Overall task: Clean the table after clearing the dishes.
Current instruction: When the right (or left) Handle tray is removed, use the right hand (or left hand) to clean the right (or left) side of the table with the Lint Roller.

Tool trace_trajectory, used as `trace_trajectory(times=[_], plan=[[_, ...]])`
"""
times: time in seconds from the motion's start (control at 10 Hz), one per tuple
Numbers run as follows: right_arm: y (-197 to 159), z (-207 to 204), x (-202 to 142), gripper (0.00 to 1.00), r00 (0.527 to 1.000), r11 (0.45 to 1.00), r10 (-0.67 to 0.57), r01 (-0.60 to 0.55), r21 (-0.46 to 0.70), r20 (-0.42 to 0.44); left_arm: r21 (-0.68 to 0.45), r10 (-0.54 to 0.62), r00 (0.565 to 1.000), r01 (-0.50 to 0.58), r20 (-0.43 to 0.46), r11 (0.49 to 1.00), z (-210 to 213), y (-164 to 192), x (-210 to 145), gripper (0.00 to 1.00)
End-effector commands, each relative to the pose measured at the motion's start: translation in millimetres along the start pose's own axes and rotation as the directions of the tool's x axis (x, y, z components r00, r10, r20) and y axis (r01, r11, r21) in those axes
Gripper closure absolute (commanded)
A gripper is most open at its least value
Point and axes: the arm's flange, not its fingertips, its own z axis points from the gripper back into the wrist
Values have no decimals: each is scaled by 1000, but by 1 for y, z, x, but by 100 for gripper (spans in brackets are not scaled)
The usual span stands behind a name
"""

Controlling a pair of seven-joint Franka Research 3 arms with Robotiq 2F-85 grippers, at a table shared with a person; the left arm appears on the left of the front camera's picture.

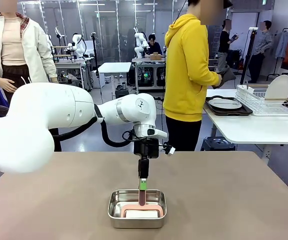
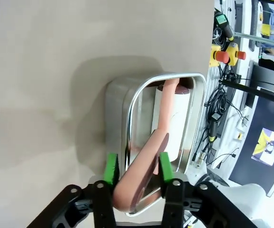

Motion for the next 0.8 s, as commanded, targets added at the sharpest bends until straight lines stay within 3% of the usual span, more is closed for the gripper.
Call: trace_trajectory(times=[0.0,0.5,0.6,0.7], plan=[[1,0,-1,0,1000,1000,17,-17,-1,-8,-26,25,1000,-25,9,999,12,-4,5,100],[1,0,-1,0,1000,1000,17,-17,-1,-8,-2,70,998,-70,-5,998,23,-12,1,100],[1,0,-1,0,1000,1000,17,-17,-1,-8,10,110,994,-110,-14,994,33,-24,-3,90],[1,0,-1,0,1000,1000,17,-17,-1,-8,23,137,990,-138,34,990,47,-40,-11,90]])
